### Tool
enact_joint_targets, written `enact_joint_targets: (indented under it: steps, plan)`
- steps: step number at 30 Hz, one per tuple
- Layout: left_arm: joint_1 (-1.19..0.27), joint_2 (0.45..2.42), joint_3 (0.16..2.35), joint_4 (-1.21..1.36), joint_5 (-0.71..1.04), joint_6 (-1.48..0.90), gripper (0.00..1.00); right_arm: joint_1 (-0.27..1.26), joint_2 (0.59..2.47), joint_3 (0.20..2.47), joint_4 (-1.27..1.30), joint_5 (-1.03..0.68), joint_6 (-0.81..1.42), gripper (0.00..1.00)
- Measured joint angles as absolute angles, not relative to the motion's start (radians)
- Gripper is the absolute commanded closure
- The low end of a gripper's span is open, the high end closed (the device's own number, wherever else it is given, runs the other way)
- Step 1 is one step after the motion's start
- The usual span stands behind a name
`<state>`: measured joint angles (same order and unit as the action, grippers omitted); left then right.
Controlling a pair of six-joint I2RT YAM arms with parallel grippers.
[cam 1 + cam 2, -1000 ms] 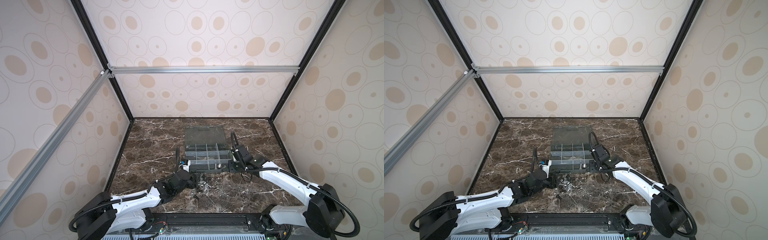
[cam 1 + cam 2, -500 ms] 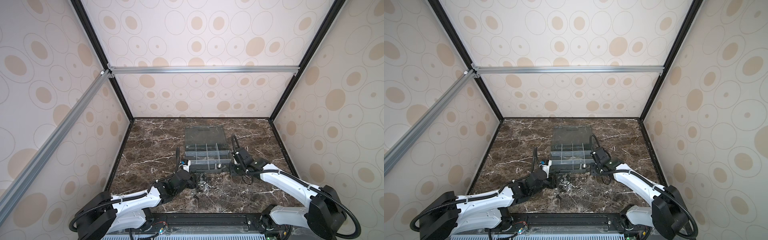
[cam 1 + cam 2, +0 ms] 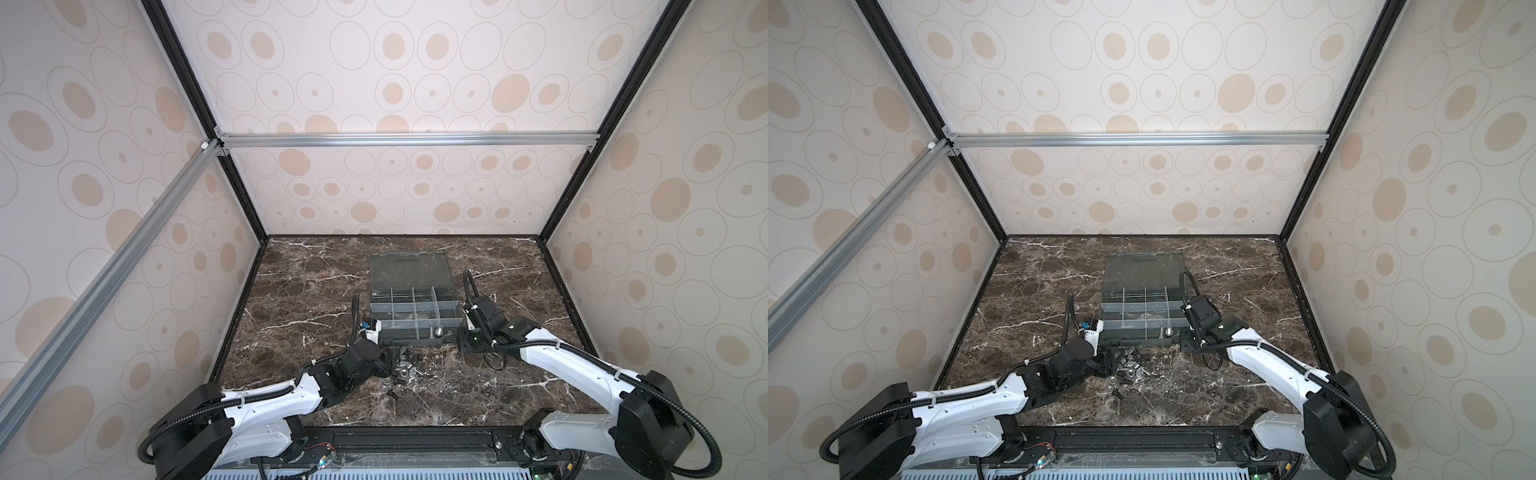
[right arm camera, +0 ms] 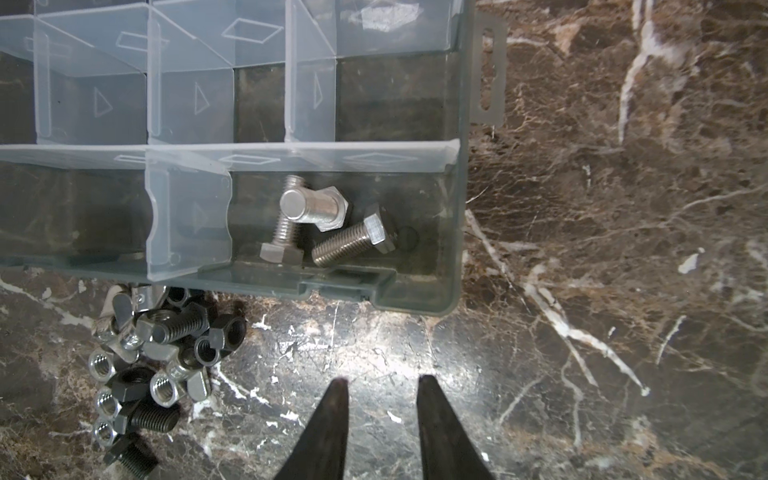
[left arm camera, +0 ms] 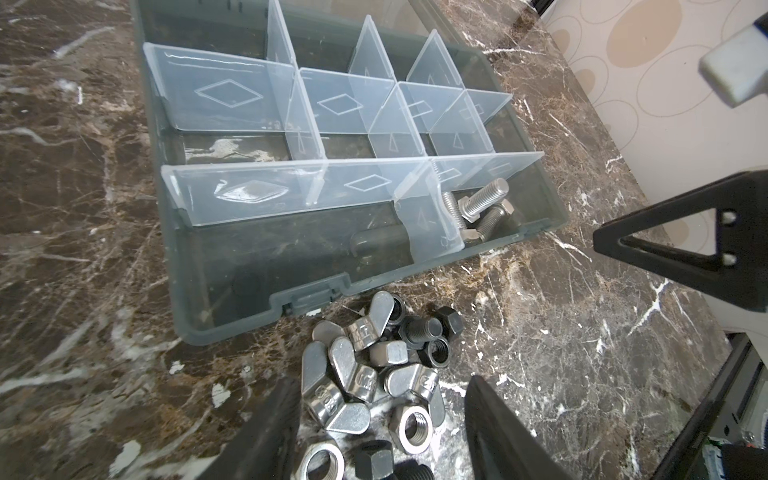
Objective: Sort the screws and nuts into containers
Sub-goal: 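Raise the right gripper from the box while the left gripper lowers to the pile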
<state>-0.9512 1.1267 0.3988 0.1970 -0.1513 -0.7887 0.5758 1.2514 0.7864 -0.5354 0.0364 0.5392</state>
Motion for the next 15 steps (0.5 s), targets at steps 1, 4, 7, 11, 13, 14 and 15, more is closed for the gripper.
enact_joint_targets:
  steps: [1, 4, 7, 11, 13, 14, 15]
  plan:
    - [-0.951, 1.127, 0.399, 0.197, -0.151, -0.789, 0.4, 0.576, 1.251, 0.786, -0.534, 0.035, 0.54, 0.68]
    - [-0.951, 1.127, 0.399, 0.197, -0.146, -0.789, 0.42, 0.576, 1.251, 0.786, -0.534, 0.028, 0.542, 0.68]
    - [-0.951, 1.127, 0.399, 0.197, -0.138, -0.789, 0.43, 0.576, 1.25, 0.783, -0.534, 0.024, 0.542, 0.68]
    - [-0.951, 1.13, 0.399, 0.203, -0.131, -0.789, 0.44, 0.576, 1.237, 0.772, -0.535, 0.022, 0.543, 0.68]
    - [-0.951, 1.14, 0.399, 0.209, -0.124, -0.789, 0.44, 0.576, 1.232, 0.771, -0.535, 0.022, 0.545, 0.68]
    - [-0.951, 1.149, 0.399, 0.212, -0.12, -0.789, 0.44, 0.576, 1.232, 0.771, -0.535, 0.022, 0.546, 0.68]
    - [-0.951, 1.159, 0.399, 0.214, -0.115, -0.789, 0.44, 0.576, 1.232, 0.771, -0.534, 0.022, 0.546, 0.68]
